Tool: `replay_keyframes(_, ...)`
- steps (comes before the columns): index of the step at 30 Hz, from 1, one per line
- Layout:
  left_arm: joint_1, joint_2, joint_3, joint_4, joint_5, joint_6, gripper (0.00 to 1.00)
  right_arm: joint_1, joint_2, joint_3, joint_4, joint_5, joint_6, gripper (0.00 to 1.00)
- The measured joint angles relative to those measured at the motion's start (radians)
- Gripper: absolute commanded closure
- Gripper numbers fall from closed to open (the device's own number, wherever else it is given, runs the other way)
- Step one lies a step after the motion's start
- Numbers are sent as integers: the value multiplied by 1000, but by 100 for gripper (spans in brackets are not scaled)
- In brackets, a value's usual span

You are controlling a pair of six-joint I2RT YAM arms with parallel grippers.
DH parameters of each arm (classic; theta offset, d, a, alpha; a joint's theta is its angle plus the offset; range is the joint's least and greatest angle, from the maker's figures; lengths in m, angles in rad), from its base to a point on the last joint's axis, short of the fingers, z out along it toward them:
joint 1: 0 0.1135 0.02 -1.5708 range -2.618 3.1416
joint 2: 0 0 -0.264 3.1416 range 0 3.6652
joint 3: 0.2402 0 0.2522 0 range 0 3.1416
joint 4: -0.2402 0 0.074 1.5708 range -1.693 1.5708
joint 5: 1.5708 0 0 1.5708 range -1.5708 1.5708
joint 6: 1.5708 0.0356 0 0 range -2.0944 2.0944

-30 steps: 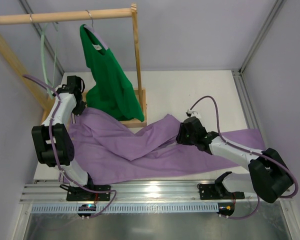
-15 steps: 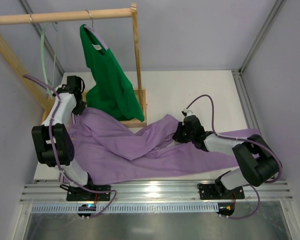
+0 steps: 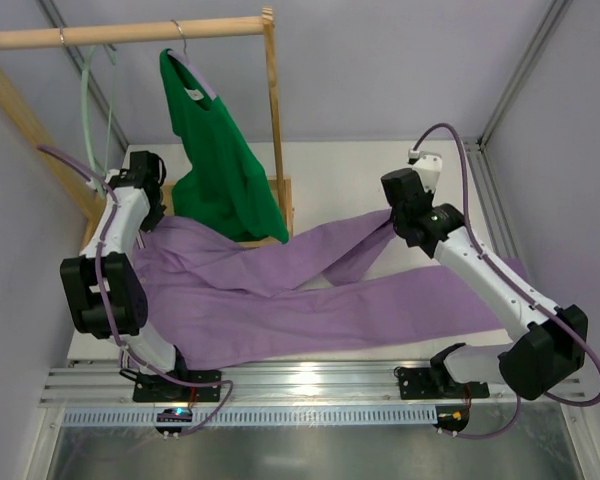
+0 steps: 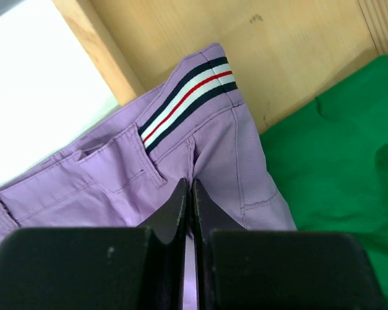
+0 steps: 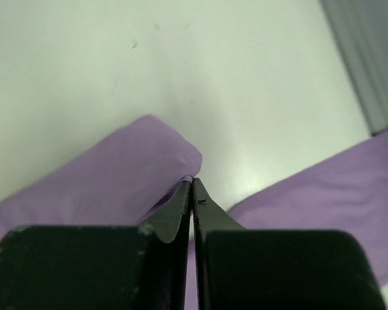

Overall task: Place the trousers on the hanger
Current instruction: Fold the trousers

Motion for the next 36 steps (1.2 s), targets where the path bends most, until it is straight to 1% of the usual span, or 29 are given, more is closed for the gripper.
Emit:
replay_keyframes(4, 11, -5, 2, -8, -29, 16, 100, 0, 13, 97, -137, 175, 5, 96)
replay_keyframes(6, 16, -5, 2, -10, -42, 22, 100, 0, 37, 118, -198, 246, 17, 96)
replay_keyframes(8, 24, -5, 2, -10, -50, 27, 100, 5, 63, 118, -240, 284, 21, 96)
replay_keyframes(10, 30, -5, 2, -9, -51, 29, 100, 16, 78, 99, -226, 244, -13, 91)
replay_keyframes(11, 32, -5, 2, -8, -51, 31, 100, 26, 77, 68, -183, 189, -50, 86)
replay_keyframes(14, 34, -11, -1, -2, -47, 40, 100, 49, 79, -1, -78, -7, -122, 82)
replay_keyframes(17, 34, -27, -8, 6, -42, 44, 100, 49, 108, -12, 5, -182, -176, 71)
replay_keyframes(18, 34, -33, -10, 6, -40, 45, 100, 47, 129, 0, 23, -240, -192, 62)
replay_keyframes(22, 35, -39, -10, 10, -40, 47, 100, 34, 168, 29, 41, -386, -194, 50)
replay_keyframes(24, 36, -39, -12, 11, -40, 47, 100, 27, 145, 16, 42, -419, -165, 44)
replay_keyframes(26, 39, -39, -13, 12, -39, 47, 100, 19, 88, -29, 41, -432, -126, 37)
replay_keyframes(30, 40, -39, -14, 13, -39, 50, 100, 13, -41, -129, -1, -395, -60, 34)
replay_keyframes(36, 40, -39, -18, 22, -36, 57, 100, 13, -148, -255, -79, -274, 68, 33)
